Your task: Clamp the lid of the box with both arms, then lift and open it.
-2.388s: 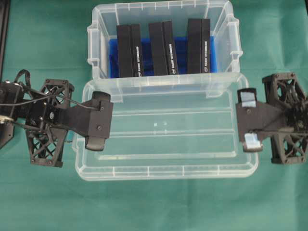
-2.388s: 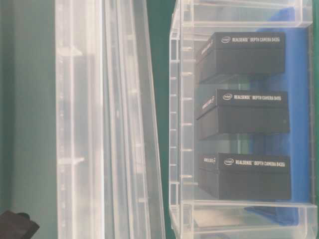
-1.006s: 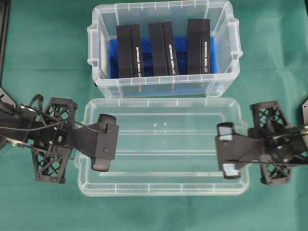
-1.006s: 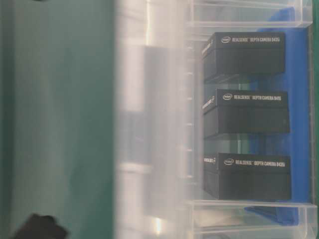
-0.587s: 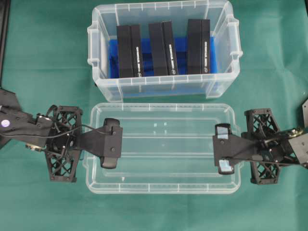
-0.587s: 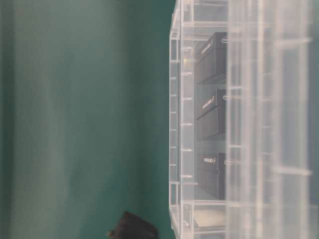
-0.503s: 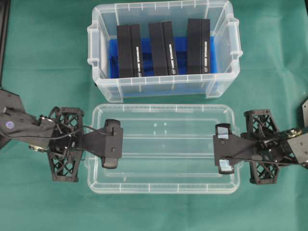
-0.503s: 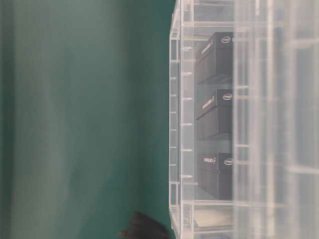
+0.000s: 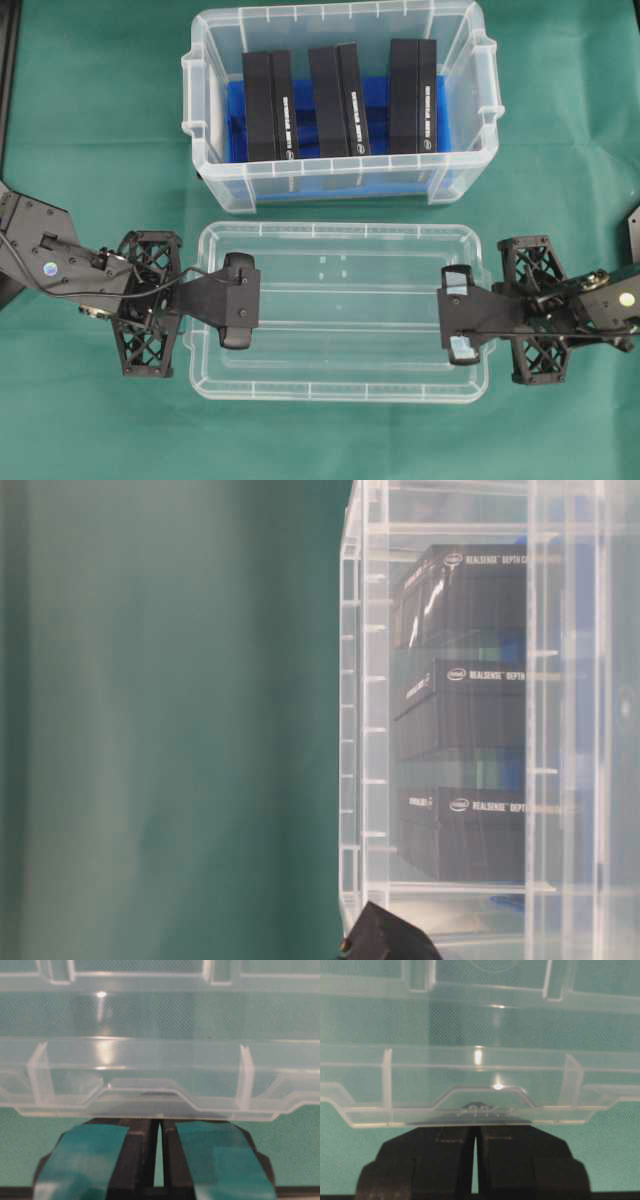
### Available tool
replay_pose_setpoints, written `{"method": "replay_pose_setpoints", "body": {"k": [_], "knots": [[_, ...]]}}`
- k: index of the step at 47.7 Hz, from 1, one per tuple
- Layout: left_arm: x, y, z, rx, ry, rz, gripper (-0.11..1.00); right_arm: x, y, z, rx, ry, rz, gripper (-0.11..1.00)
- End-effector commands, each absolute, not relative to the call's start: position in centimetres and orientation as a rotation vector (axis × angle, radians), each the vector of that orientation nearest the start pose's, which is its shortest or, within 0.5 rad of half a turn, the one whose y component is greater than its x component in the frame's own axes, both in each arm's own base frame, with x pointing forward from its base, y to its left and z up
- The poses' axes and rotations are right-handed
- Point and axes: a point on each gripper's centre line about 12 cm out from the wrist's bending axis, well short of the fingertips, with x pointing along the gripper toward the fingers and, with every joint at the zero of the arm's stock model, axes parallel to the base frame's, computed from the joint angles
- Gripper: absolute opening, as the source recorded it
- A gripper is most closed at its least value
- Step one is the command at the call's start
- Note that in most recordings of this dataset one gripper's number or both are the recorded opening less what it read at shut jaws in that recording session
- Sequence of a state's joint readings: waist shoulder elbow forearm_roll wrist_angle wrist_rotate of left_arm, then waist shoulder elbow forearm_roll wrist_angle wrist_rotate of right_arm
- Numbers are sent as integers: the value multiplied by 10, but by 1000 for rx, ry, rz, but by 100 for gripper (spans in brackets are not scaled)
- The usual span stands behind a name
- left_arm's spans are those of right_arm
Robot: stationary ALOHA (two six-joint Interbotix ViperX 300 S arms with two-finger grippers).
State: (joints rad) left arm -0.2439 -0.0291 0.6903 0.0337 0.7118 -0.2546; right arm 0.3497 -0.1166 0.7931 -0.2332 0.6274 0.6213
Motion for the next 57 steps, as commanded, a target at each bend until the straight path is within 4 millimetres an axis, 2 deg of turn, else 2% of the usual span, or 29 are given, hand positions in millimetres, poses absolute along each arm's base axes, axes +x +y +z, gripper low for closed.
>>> {"method": "replay_pose_setpoints", "body": {"k": [1,12,28,37,50,57], "knots": [[319,-69,143,-43,1274,-17,1,296,85,148,84,1161,-65,0],[314,-72,143,-45,1278,-24,1,289,84,146,99,1176,-81,0],[279,-82,134,-86,1320,-1,1,256,82,144,121,1201,-97,0],[268,-81,133,-83,1328,-3,1,243,80,145,135,1198,-100,0],[268,-81,134,-83,1322,-5,1,244,80,149,134,1184,-98,0],[274,-86,147,-89,1282,-23,1,249,83,158,138,1159,-86,0]]}}
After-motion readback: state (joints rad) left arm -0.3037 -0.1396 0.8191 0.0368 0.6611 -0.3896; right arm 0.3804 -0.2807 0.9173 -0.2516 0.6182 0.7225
